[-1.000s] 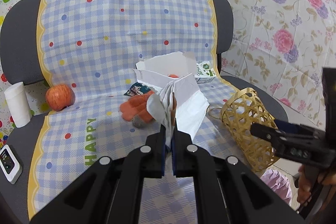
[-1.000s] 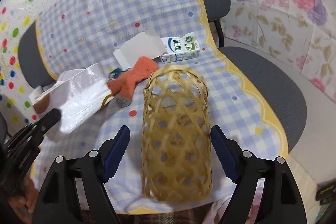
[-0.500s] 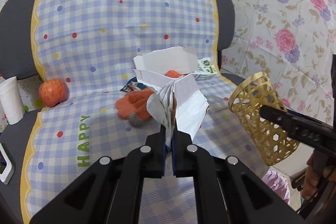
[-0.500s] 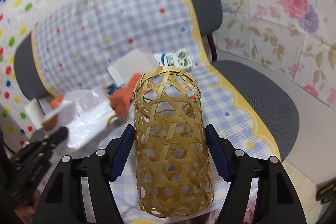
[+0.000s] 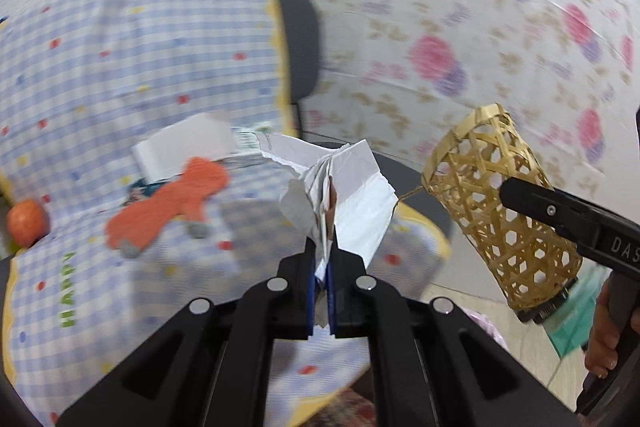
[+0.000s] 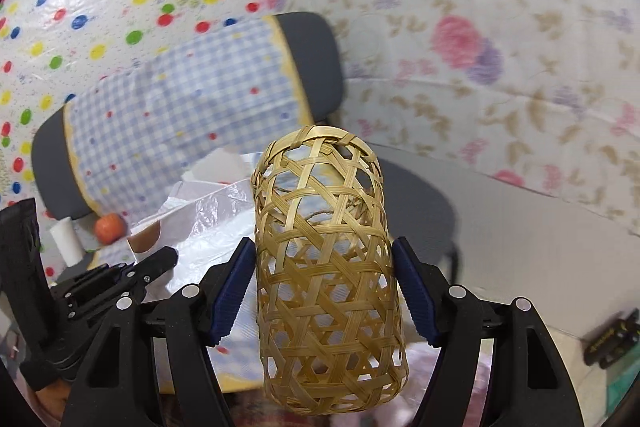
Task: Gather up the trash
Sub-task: 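Carry the basket and wrapper over the pink trash bin and open both grippers, then move both open grippers back over the chair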
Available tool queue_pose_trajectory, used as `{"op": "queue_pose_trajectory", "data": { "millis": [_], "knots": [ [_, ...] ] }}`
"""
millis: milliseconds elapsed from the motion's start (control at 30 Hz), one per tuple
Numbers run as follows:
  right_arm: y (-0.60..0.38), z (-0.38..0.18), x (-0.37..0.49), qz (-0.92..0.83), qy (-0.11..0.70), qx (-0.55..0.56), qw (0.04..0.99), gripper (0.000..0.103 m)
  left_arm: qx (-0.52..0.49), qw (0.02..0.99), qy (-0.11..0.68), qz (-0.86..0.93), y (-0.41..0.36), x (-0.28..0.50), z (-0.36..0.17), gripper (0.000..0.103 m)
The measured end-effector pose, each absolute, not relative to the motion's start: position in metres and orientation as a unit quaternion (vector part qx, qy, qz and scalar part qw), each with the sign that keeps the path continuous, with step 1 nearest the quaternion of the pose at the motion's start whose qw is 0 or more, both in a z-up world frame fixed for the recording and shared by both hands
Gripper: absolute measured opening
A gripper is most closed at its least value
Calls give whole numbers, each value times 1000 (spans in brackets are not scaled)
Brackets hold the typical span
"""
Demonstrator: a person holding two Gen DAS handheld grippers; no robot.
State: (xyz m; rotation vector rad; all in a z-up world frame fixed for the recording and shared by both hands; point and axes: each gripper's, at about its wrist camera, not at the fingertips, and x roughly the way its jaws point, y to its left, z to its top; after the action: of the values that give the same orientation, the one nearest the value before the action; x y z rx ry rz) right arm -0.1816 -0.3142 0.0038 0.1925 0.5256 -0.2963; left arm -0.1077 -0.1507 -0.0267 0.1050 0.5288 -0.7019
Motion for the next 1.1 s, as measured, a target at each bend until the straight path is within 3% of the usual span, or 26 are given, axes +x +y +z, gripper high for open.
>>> {"op": "queue_pose_trajectory", "data": {
  "millis": [500, 533, 567, 600, 633, 1100],
  "knots": [
    [-364, -16, -275, -292, 262, 101, 914, 74, 137, 834, 285, -451, -247, -175, -68, 4],
    [-367, -20, -276, -293, 267, 106, 912, 74, 140, 830, 291, -455, -251, -175, -70, 9],
    [-371, -23, -274, -293, 273, 113, 909, 76, 145, 821, 305, -460, -255, -175, -74, 28],
    [-374, -26, -273, -294, 279, 118, 907, 79, 146, 819, 313, -458, -257, -174, -77, 56],
    [-373, -27, -273, -295, 280, 120, 906, 79, 143, 820, 315, -456, -257, -173, -78, 61],
    [-355, -25, -253, -264, 274, 108, 918, 80, 89, 862, 323, -380, -204, -132, -66, 61]
  ]
}}
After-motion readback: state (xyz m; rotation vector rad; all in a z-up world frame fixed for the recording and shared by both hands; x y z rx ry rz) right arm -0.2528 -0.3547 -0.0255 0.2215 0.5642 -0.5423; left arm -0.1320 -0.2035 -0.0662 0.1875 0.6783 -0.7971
